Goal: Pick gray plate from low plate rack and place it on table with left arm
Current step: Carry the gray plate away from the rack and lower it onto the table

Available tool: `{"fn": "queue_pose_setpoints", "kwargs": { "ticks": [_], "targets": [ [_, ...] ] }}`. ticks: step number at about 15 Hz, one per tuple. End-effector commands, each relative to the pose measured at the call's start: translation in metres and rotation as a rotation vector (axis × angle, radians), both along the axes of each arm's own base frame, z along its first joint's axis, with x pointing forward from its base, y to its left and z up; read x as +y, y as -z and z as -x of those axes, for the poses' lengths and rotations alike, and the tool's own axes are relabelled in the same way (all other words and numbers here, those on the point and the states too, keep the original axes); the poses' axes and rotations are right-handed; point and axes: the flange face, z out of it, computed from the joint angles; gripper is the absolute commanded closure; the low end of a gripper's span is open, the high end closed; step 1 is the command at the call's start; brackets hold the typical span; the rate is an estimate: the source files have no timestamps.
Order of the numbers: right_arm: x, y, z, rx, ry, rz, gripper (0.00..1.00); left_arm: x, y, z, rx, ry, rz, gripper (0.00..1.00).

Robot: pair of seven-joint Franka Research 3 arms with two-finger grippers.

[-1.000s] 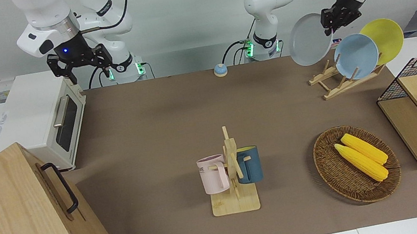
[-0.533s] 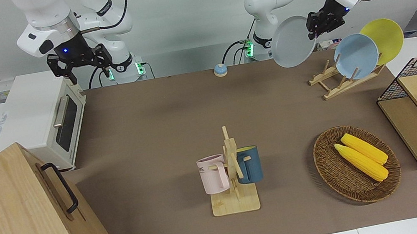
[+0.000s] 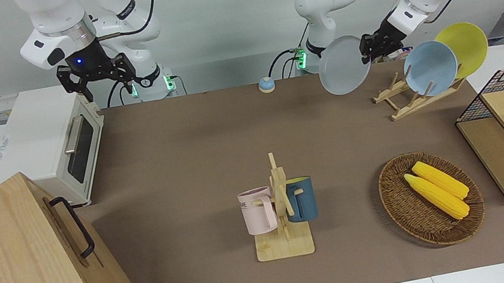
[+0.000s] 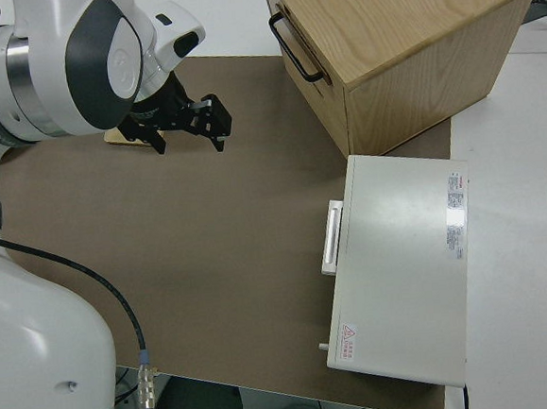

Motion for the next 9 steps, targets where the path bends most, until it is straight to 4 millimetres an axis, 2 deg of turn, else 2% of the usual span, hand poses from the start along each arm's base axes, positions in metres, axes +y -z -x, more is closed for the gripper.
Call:
{"fn": "queue_pose_setpoints", "kwargs": {
  "ticks": [1, 3, 9],
  "targets": [
    [0.0, -0.003, 0.002, 0.007, 0.002, -0.006, 0.011, -0.01, 0.028, 0.003, -0.039, 0.008, 0.008, 1.0],
    [0.0, -0.003, 0.002, 0.007, 0.002, -0.006, 0.011, -0.02, 0.038, 0.001, -0.055, 0.018, 0.001, 1.0],
    [0.001, -0.003, 0.003, 0.007, 0.0, -0.006, 0.013, -0.025, 0.061, 0.0, -0.077, 0.01, -0.013, 1.0]
  ]
}}
